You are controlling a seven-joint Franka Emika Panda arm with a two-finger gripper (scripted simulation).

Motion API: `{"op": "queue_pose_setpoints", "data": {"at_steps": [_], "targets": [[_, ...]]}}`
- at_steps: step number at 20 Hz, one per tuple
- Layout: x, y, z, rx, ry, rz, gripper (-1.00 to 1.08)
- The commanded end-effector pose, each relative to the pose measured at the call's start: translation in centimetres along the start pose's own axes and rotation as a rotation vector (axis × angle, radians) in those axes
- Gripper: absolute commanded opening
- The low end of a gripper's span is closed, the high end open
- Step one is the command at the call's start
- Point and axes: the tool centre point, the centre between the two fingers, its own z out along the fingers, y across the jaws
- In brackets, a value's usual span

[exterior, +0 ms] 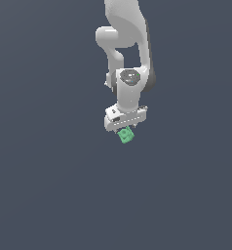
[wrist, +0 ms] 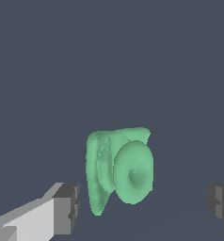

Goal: Pick up the object and move it to a goal position.

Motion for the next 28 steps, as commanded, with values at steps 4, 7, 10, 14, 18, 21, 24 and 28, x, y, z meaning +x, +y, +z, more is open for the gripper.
{"op": "queue_pose_setpoints", "data": {"at_steps": [4,7,10,14,18,21,24,28], "targets": [[-0.4,-1.0,0.5,0.000,0.007,-0.049,1.00],[-0.4,-0.9,0.5,0.000,0.006,-0.044,1.00],[-0.4,-1.0,1.0,0.000,0.006,-0.045,1.00],[-0.5,-1.0,2.4,0.001,0.007,-0.047,1.00],[-0.5,-1.1,4.3,0.001,0.007,-0.049,1.00],[-0.5,-1.0,5.1,0.000,0.007,-0.050,1.00],[-0.5,-1.0,5.5,0.000,0.007,-0.051,1.00],[-0.5,-1.0,5.5,0.000,0.007,-0.051,-1.00]]}}
